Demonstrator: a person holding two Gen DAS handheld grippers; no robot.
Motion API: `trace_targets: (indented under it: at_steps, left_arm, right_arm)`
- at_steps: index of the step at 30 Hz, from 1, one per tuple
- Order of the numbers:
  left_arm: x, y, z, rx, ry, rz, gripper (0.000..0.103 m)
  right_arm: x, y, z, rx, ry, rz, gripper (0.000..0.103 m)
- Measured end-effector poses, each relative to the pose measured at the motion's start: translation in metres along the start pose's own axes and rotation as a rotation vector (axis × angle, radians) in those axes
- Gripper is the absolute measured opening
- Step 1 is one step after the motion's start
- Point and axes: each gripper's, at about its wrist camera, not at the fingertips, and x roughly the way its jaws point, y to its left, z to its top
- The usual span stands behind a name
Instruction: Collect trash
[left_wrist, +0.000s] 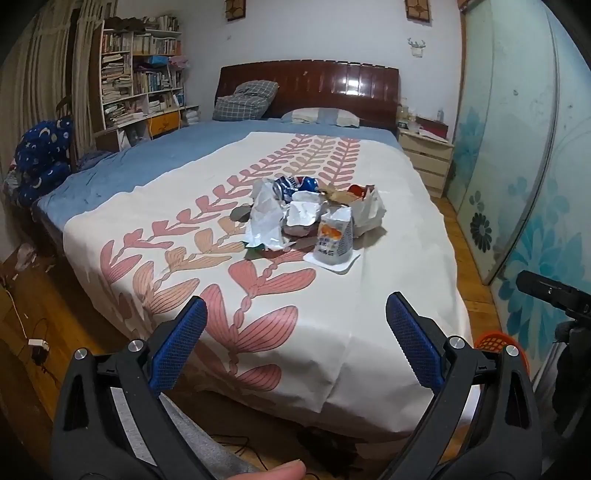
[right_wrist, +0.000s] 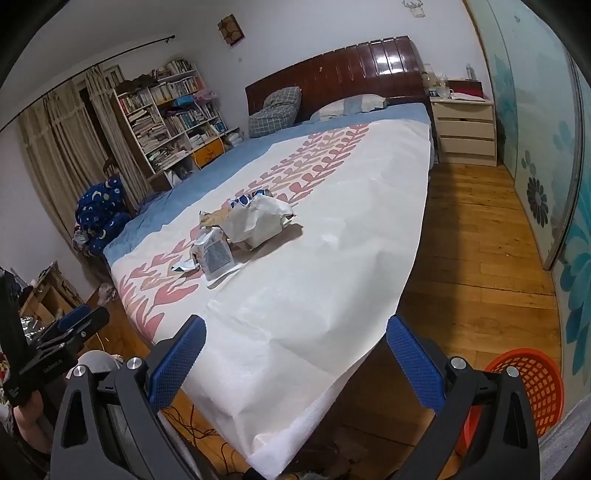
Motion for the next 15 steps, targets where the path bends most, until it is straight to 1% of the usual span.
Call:
trace_targets:
  at_steps: [15]
  left_arm:
    - [0.0011,0.0072,0.0012,-0.026,0.002,-0.003,0.096]
  right_arm:
    - [0.0089,0.0082,-0.0018,-0.023,0.036,-0.008,0.097]
